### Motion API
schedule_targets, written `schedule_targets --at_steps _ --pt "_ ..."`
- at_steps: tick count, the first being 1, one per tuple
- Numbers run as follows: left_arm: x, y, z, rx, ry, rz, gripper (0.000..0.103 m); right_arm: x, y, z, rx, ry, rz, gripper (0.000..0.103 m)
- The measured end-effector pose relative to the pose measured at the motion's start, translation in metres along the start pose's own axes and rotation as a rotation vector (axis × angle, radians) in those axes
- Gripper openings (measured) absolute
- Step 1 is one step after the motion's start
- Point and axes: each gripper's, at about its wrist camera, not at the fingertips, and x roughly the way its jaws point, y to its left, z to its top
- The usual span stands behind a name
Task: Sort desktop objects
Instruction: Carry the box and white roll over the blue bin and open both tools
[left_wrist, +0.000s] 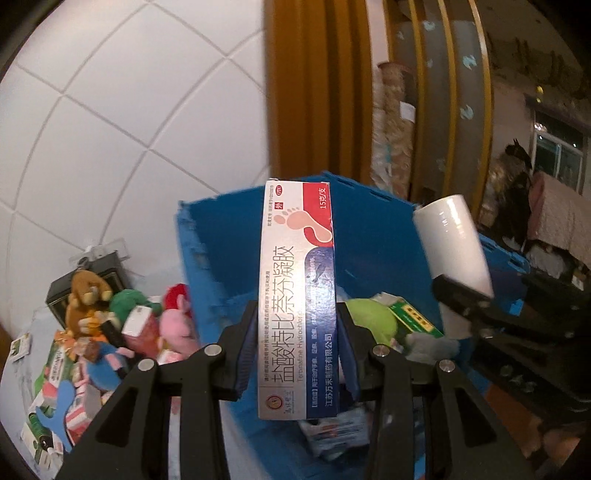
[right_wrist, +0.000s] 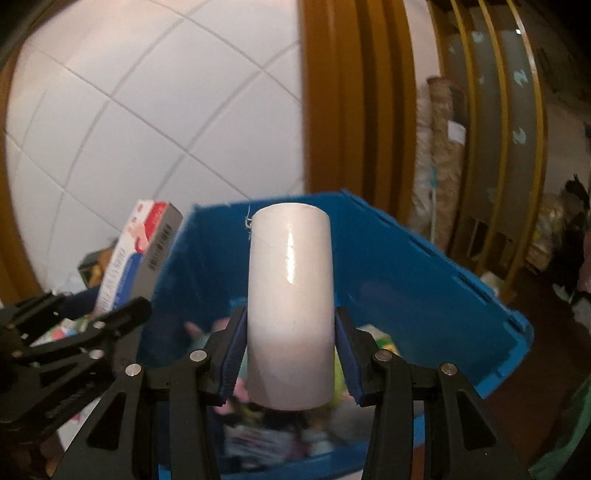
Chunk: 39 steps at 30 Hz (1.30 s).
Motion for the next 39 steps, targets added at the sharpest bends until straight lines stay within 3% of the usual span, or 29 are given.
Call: schedule_targets --at_steps 9,16,24,27,29,31,34,36,39 --pt "0.035 -0.044 0.007 0.019 0.117 -0.026 0.039 0.028 -0.059 -0.007 0.013 0.071 -0.025 0.045" --pt "0.039 -0.053 0.010 0.021 0.133 0.035 0.039 0.049 -0.072 -0.013 -0.013 0.124 -0.053 0.045" --pt "0.047 -0.058 0.007 0.017 0.163 0.036 0.039 0.048 -0.077 -0.018 -0.058 0.126 -0.094 0.045" --pt "0.047 -0.059 0.007 0.019 0.165 0.041 0.049 0.048 -0.080 -0.019 -0.056 0.129 -0.106 0.046" --pt "0.044 -0.059 0.008 0.023 0.149 0.045 0.067 0.048 -0.082 -0.017 -0.055 0.122 -0.108 0.046" --pt "0.041 -0.060 0.008 0.028 0.133 0.046 0.072 0.047 -0.084 -0.015 -0.056 0.114 -0.115 0.055" --pt "0.039 -0.058 0.008 0.027 0.128 0.048 0.072 0.046 -0.084 -0.012 -0.061 0.107 -0.118 0.075" --pt "0.037 -0.055 0.008 0.019 0.123 0.048 0.072 0.044 -0.082 -0.012 -0.070 0.107 -0.123 0.081" --pt "0.029 -0.049 0.008 0.003 0.100 0.052 0.072 0.040 -0.078 -0.011 -0.074 0.102 -0.124 0.102"
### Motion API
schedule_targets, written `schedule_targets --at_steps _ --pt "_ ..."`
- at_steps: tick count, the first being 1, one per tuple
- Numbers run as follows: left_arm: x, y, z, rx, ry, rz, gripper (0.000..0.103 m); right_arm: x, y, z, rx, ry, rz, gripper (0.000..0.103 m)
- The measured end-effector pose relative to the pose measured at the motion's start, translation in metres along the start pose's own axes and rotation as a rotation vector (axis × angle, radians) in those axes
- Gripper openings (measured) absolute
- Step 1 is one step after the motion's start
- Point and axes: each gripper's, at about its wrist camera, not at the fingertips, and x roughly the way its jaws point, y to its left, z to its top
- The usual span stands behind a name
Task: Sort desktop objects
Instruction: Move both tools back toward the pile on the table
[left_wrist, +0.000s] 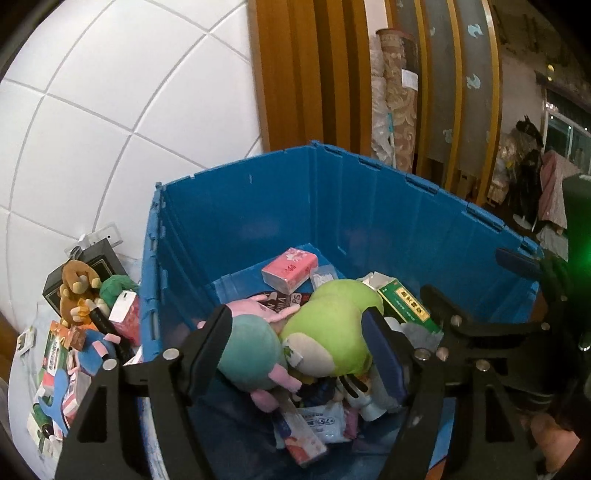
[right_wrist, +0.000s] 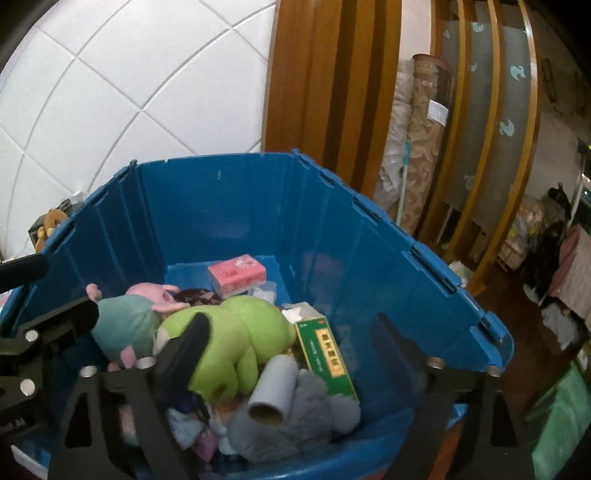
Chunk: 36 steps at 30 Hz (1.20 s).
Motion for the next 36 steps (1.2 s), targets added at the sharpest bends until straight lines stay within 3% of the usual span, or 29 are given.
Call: schedule_targets --at_steps 4,11,18,26,36 --pt "-0.014 0.009 0.000 -0.015 -0.054 0.032 0.078 -0.011 0.007 0.005 -0.011 -0.021 -0.001 0.103" --pt "-0.036 0.034 -0.003 -0.055 -0.138 0.070 0.079 -0.030 0.030 0.011 -0.049 -0.062 0.030 0.103" --pt "-0.047 0.071 -0.012 -0.112 -0.139 0.081 0.079 -0.046 0.058 0.016 -0.088 -0.099 0.066 0.103" --pt "-0.061 0.114 -0.032 -0.149 -0.140 0.146 0.079 -0.067 0.094 0.024 -0.116 -0.147 0.109 0.103" --pt "-0.084 0.188 -0.073 -0.277 -0.113 0.262 0.079 -0.098 0.164 0.031 -0.194 -0.212 0.240 0.103"
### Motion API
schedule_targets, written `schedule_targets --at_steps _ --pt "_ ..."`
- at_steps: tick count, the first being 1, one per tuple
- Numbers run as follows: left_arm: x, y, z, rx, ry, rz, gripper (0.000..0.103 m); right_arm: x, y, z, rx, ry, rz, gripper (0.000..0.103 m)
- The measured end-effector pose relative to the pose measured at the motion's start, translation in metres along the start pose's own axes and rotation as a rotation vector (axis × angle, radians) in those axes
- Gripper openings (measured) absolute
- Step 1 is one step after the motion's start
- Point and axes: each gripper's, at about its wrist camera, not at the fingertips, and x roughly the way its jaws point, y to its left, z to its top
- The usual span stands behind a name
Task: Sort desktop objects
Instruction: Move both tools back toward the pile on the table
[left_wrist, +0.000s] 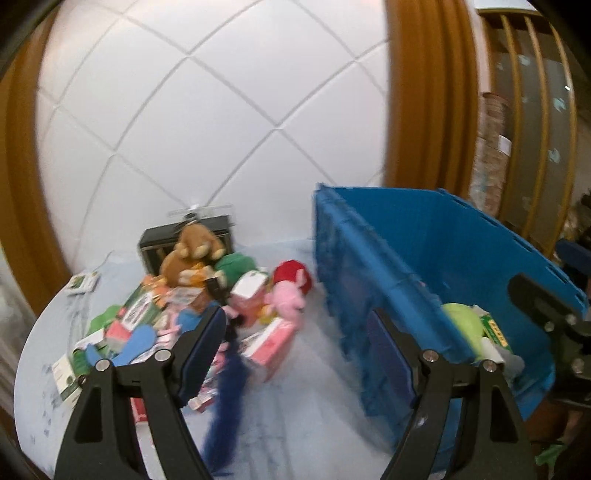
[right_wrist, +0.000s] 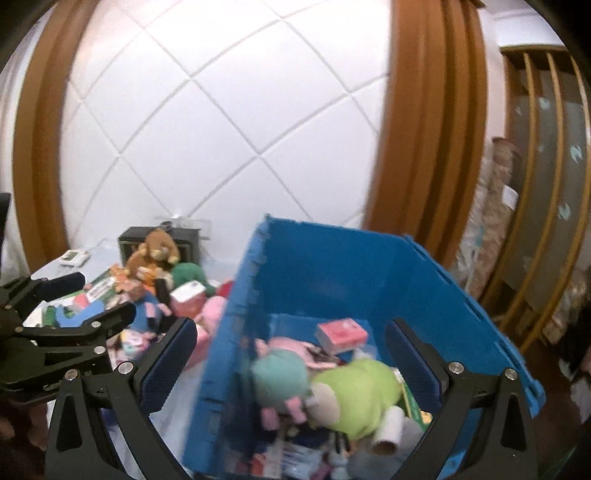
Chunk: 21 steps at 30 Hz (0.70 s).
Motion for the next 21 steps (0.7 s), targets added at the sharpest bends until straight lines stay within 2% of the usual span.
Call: schedule_targets --at_steps 8,13,17,21 --pt "-0.007 0.081 -0.020 -0.078 0.034 0.114 0.079 0.002 0.070 0.009 -0.056 -0.022 0.116 0.103" --pt "-0.007 0.145 -0.038 -0.100 0.072 0.185 0.079 0.021 0.123 0.008 -0.077 0.025 0.200 0.103" --pt "-0.002 0.197 -0.062 -0.111 0.115 0.215 0.079 0.042 0.163 0.001 -0.073 0.084 0.249 0.103" --pt "0.014 0.251 -0.093 -0.115 0.196 0.255 0.079 0.066 0.200 -0.010 -0.062 0.152 0.274 0.103"
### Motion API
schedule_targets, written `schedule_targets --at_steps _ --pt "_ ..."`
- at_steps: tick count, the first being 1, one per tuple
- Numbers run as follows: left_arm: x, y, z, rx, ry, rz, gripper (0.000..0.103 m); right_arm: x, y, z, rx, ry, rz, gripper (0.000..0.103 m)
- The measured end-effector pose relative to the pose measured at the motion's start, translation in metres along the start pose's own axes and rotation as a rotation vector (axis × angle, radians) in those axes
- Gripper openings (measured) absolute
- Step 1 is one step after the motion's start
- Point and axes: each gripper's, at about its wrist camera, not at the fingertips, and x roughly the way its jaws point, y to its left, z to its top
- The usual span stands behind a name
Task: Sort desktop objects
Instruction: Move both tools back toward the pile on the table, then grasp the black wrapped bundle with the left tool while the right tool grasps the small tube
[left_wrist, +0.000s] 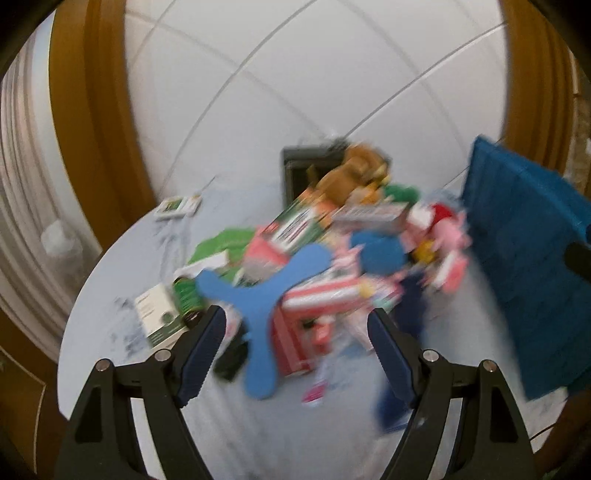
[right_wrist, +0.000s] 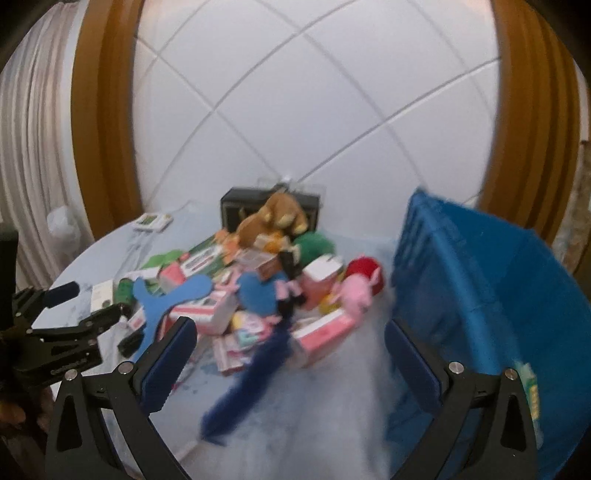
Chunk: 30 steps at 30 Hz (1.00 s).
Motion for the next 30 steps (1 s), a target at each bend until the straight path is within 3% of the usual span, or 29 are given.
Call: schedule_targets --at_steps 6,13,21,30 --pt "0.048 0.068 -0.028 -0.035 0.108 0.023 0.079 0.055 0.039 -0.010 0.010 0.107 0.026 0.103" --pt "0.101 0.111 -0.052 -0.036 0.218 0.000 0.079 0.116 0.066 -0.032 0.042 0.241 0.024 0.103" --pt "0.163 0.115 -0.067 0.015 0.316 -0.071 0.079 0.158 0.081 -0.061 0.082 0.375 -0.005 0.103" --pt "0.214 0.107 -0.067 0.052 0.373 -0.113 0.068 0.191 0.097 -0.091 0.130 0.516 0.003 0.103"
